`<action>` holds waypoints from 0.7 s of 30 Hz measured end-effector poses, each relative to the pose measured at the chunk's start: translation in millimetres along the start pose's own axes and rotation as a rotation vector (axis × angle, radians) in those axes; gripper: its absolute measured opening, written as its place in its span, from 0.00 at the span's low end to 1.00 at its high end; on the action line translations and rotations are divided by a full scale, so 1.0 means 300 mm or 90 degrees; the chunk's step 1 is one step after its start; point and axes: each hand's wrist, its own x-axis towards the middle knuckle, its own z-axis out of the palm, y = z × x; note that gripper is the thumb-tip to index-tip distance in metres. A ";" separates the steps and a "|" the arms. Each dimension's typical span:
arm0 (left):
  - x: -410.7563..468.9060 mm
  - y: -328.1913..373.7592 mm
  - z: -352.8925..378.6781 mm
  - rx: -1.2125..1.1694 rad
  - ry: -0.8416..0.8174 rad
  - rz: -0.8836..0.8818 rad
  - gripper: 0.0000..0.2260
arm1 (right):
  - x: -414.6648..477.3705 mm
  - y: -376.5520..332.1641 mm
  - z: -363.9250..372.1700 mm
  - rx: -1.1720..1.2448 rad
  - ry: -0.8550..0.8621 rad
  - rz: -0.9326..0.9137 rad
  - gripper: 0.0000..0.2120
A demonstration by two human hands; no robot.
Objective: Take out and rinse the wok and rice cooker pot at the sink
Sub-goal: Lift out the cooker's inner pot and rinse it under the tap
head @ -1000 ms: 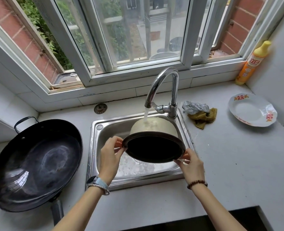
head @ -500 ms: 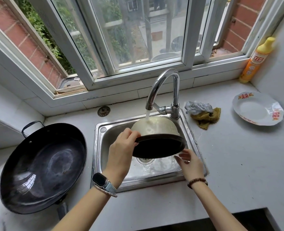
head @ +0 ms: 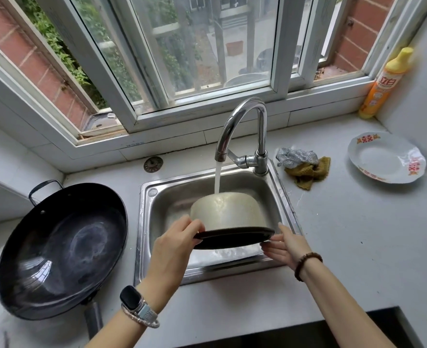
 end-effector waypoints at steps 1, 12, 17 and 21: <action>-0.011 -0.006 -0.004 0.007 -0.008 0.000 0.17 | -0.003 0.000 -0.004 0.018 -0.027 0.026 0.18; -0.049 -0.123 0.001 0.037 -0.040 -0.005 0.15 | 0.016 0.009 0.060 0.086 -0.120 0.081 0.06; -0.071 -0.186 -0.008 0.026 -0.028 -0.035 0.16 | 0.010 0.053 0.097 -0.034 -0.100 0.041 0.06; -0.099 -0.237 -0.004 0.042 -0.036 -0.048 0.16 | -0.007 0.078 0.156 -0.050 -0.086 0.013 0.08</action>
